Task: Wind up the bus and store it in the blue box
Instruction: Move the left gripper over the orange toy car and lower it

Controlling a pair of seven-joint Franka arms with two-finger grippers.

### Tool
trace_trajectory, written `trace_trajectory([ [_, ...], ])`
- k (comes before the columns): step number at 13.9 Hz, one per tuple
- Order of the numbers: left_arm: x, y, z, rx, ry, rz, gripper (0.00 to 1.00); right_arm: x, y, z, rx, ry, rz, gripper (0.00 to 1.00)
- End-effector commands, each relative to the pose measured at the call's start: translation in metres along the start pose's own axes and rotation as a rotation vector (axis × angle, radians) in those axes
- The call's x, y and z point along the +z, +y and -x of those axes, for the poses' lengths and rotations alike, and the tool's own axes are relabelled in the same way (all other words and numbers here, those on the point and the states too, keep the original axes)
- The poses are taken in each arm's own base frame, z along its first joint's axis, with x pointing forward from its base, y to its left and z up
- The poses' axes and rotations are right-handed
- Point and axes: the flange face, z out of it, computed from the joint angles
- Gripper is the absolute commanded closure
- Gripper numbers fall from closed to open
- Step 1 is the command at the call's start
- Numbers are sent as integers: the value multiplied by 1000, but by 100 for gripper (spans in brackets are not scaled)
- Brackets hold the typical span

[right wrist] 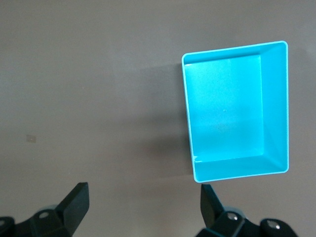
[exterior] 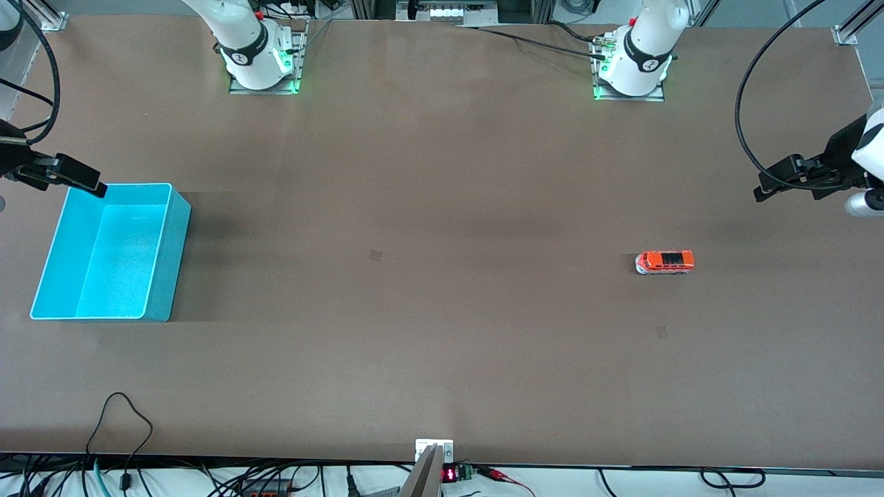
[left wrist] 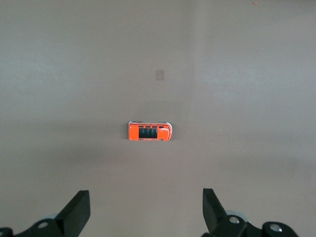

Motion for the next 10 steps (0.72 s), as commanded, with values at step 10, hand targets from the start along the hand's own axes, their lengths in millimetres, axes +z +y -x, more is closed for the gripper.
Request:
trace_trajectory([
  [10, 70, 9, -15, 238, -119, -14, 0, -4, 1, 0, -44, 16, 9, 0],
])
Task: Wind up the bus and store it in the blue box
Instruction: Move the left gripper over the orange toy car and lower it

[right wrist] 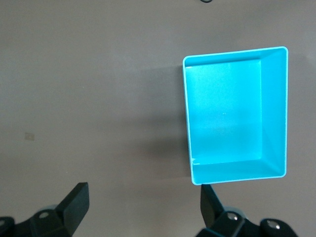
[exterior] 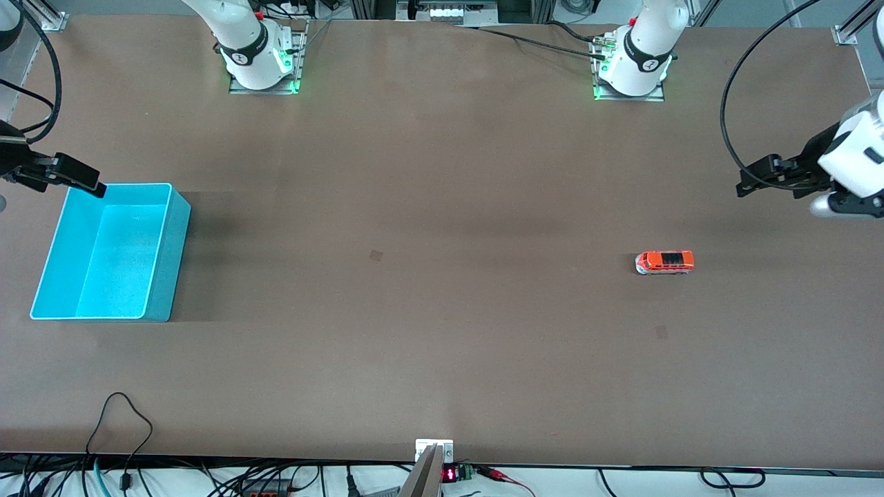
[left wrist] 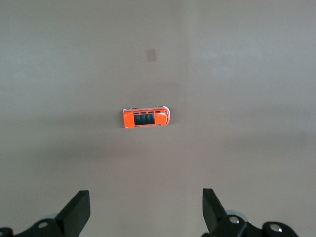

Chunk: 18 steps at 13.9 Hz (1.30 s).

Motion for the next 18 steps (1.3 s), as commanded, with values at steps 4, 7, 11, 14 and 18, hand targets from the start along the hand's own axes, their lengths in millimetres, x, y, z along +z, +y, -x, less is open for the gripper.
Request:
trace_trajectory([
  [4, 67, 9, -35, 283, -38, -75, 0, -3, 2, 0, -14, 9, 6, 0],
  [7, 109, 8, -38, 437, -27, -75, 0, -4, 1, 0, -15, 12, 6, 0],
  [11, 175, 2, -35, 754, -3, -82, 0, -4, 0, 0, -15, 10, 6, 0],
  [14, 217, -5, -39, 924, -71, -41, 0, -3, 1, 0, -14, 9, 6, 0],
  [18, 265, -15, -46, 1169, -103, -21, 0, -4, 0, 0, -15, 12, 6, 0],
])
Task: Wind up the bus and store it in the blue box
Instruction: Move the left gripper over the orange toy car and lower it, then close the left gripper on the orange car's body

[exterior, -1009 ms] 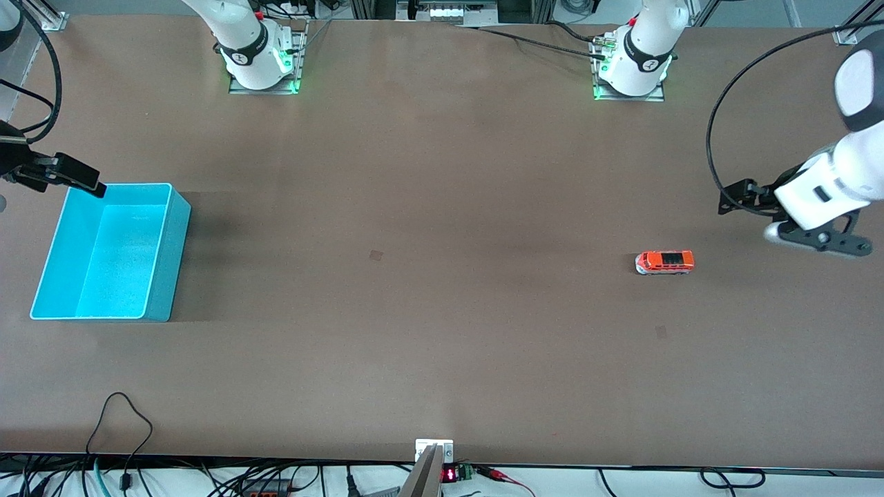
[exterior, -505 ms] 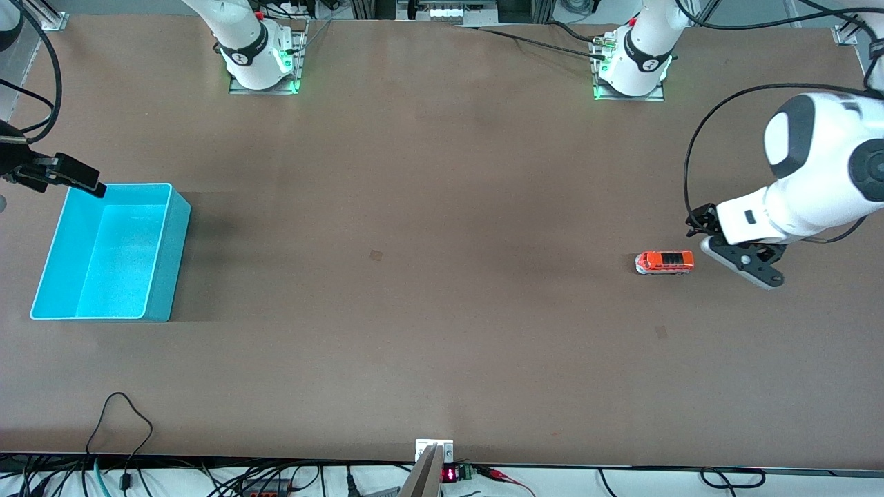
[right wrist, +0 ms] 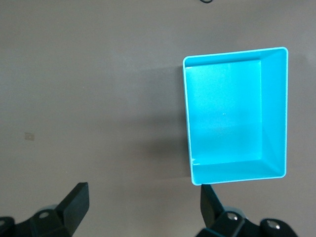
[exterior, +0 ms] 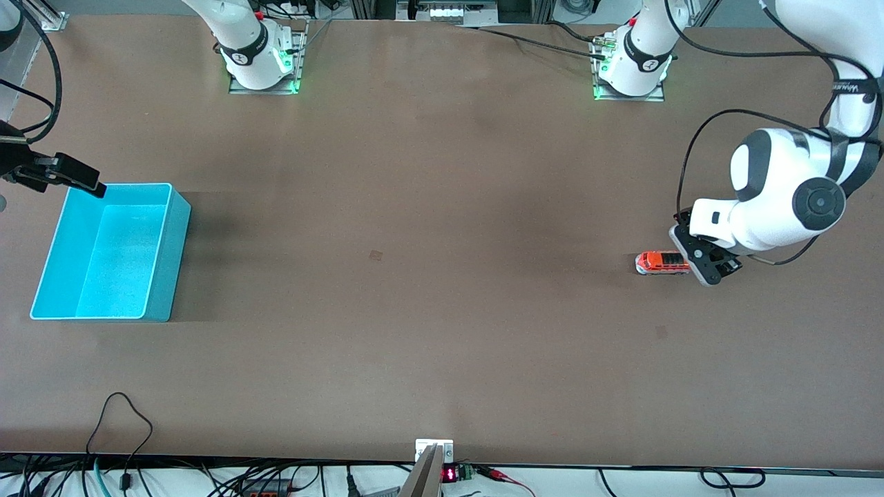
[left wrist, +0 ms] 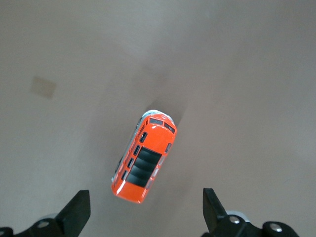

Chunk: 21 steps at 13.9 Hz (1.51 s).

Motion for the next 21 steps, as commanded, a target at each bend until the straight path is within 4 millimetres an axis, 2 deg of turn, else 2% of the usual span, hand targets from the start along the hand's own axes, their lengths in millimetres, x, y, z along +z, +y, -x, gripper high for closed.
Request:
trace_trajectory([
  [1, 26, -10, 0, 163, -42, -22, 0, -4, 0, 0, -14, 11, 6, 0],
  [3, 42, -11, -1, 232, -51, -60, 0, -3, 0, 0, -14, 9, 6, 0],
  [7, 77, 4, 8, 259, -25, -95, 0, -3, 0, 0, -14, 9, 6, 0],
  [12, 76, 2, 4, 393, -9, -153, 0, -4, 0, 0, -14, 12, 6, 0],
  [14, 86, 7, 9, 433, -6, -156, 1, -4, 0, 0, -14, 12, 6, 0],
  [17, 100, 10, 15, 418, 10, -166, 8, -4, 0, 0, -14, 13, 6, 0],
  [21, 99, 10, 14, 418, 11, -168, 23, -4, 0, 0, -14, 14, 6, 0],
])
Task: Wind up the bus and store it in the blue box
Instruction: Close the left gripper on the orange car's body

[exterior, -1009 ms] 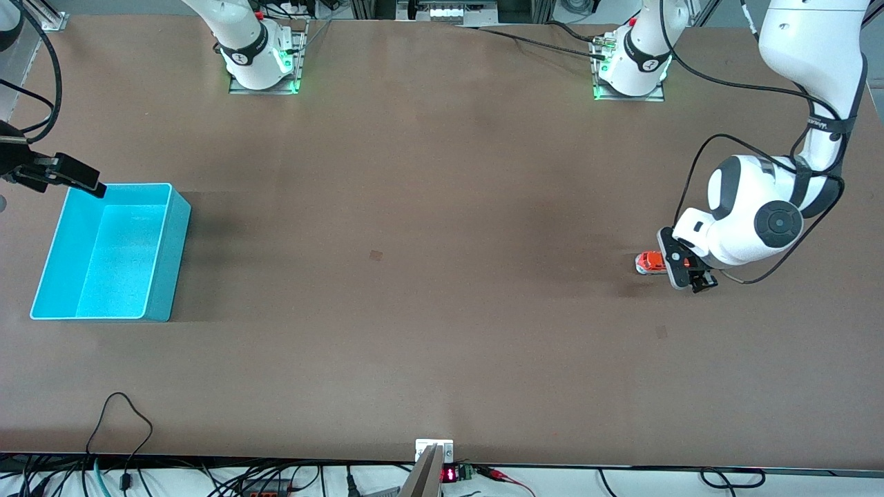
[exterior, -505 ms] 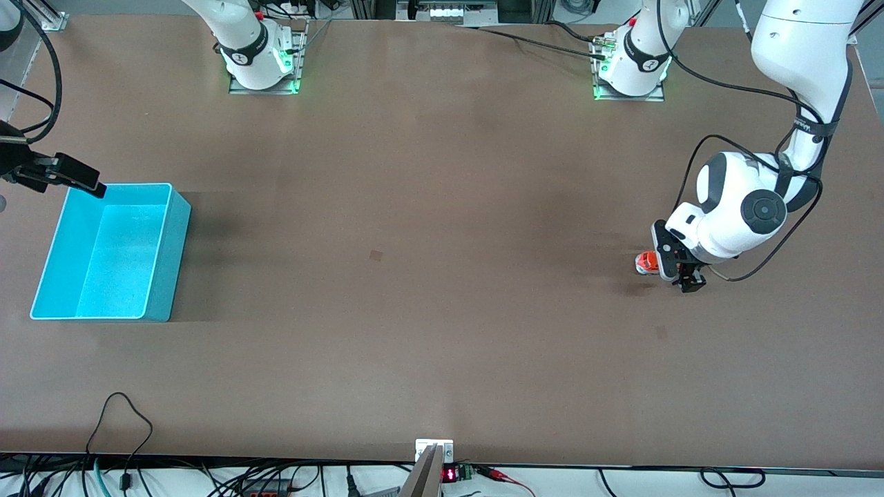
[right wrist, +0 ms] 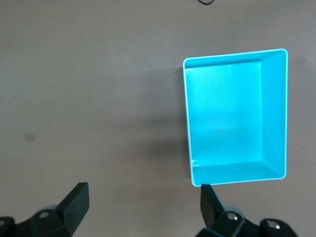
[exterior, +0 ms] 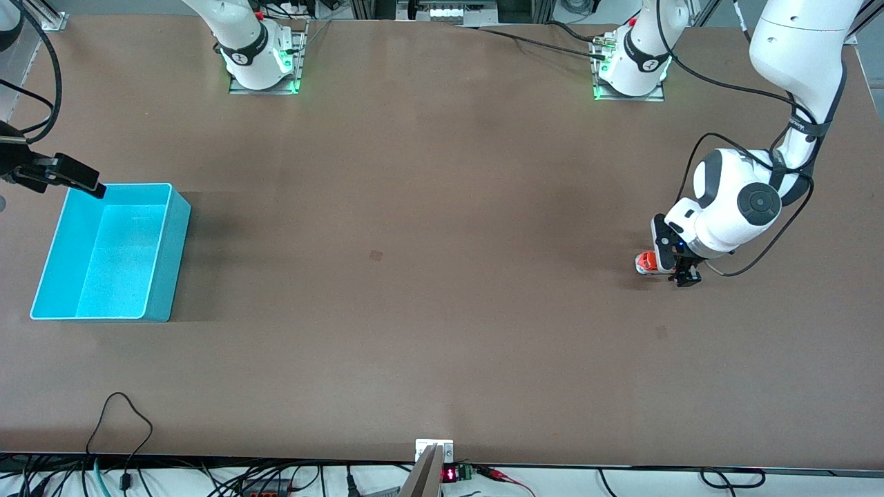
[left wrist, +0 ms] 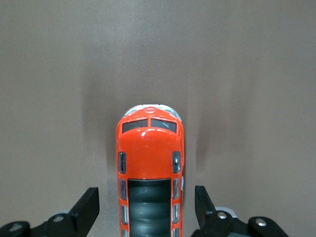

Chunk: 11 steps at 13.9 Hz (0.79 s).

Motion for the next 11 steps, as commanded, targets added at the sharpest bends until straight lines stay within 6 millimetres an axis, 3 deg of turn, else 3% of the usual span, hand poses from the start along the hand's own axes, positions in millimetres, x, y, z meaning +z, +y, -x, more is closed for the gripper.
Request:
trace_trajectory([
  [1, -3, 1, 0, 25, 0, -11, 26, -4, 0, 0, -13, 8, 6, 0],
  [2, -3, 1, -1, 27, 0, -13, 40, -3, 1, 0, -12, 10, 6, 0],
  [4, -3, 0, 0, 26, 1, -17, 44, -4, 1, 0, -12, 10, 6, 0],
  [8, -4, 0, -1, 32, 1, -19, 70, -4, 0, -1, -13, 16, 6, 0],
  [11, -2, 0, -2, 35, 0, -13, 72, -4, 0, -1, -13, 16, 6, 0],
])
